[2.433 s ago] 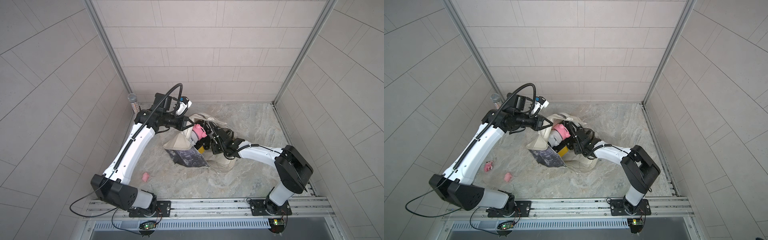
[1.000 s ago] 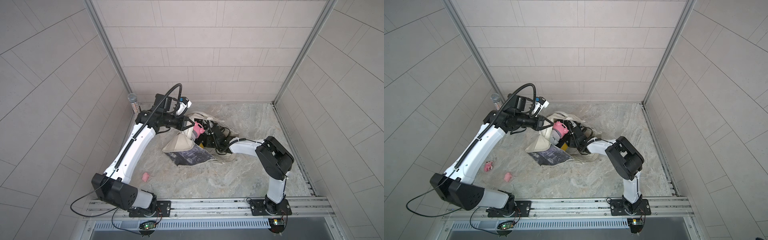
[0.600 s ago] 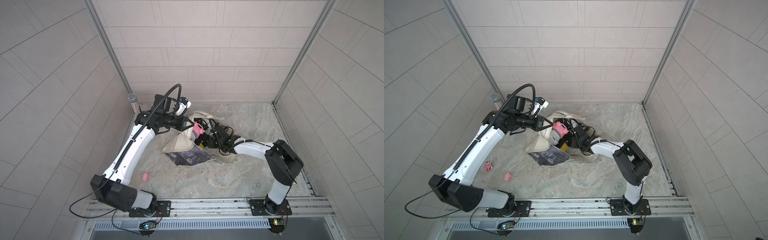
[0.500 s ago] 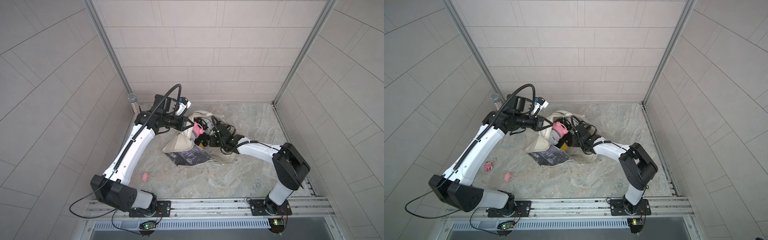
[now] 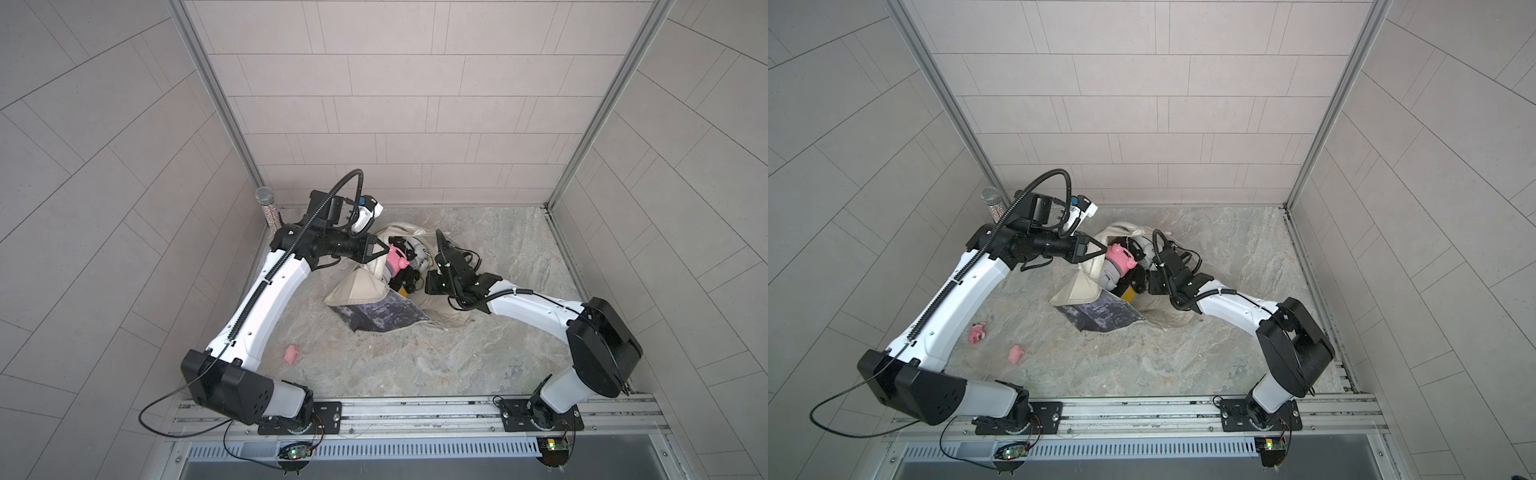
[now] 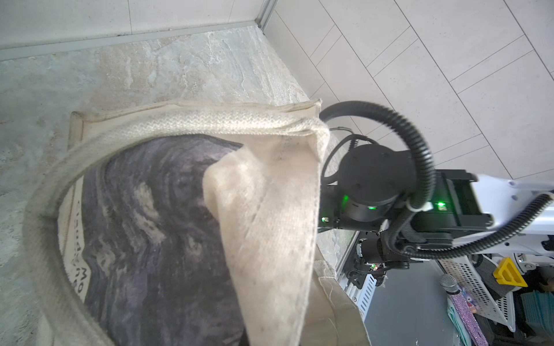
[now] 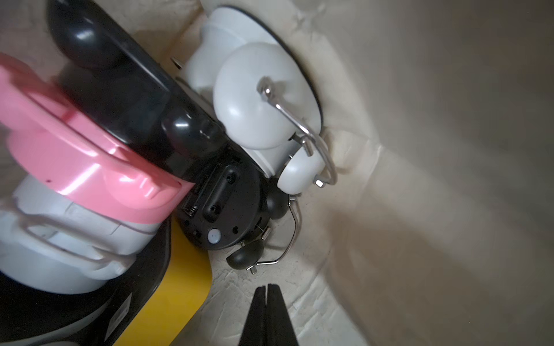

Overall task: Take the alarm clock out of the canvas bag
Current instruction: Pick up the alarm from the canvas bag.

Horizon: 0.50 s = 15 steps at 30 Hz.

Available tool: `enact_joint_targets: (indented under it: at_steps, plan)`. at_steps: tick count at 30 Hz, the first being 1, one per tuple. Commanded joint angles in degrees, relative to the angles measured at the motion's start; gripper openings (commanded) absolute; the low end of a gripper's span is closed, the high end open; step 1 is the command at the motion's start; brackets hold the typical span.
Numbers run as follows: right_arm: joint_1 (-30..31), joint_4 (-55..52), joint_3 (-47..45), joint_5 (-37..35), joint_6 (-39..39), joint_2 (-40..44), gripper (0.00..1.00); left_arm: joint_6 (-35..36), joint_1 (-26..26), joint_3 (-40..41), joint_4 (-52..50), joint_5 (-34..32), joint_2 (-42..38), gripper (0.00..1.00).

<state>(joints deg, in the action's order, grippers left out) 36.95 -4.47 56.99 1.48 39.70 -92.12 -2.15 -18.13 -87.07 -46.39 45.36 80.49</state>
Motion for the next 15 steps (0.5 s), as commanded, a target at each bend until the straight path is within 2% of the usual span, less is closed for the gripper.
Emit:
enact_joint_targets:
  at_steps: [1,4,7,10,15]
  plan:
    - [-0.34,2.46,0.56,1.27,2.22,-3.85,0.12,1.44,-0.17,0.65,2.28,2.94,-2.62,0.00]
    - [-0.75,2.92,1.69,4.91,0.94,-5.58,0.16,1.84,-0.15,0.85,1.59,2.54,-2.62,0.00]
    - [-0.80,5.58,0.82,5.75,-2.61,-3.56,0.20,2.15,-0.07,0.94,1.07,2.15,-2.90,0.00]
    - [-1.10,9.33,-0.38,6.35,-9.94,-0.17,0.24,2.45,-0.07,1.02,0.85,2.44,-3.05,0.00]
    - [-1.79,17.82,-2.89,8.90,-17.55,4.00,0.38,3.26,-0.07,1.11,0.95,5.15,-3.11,0.00]
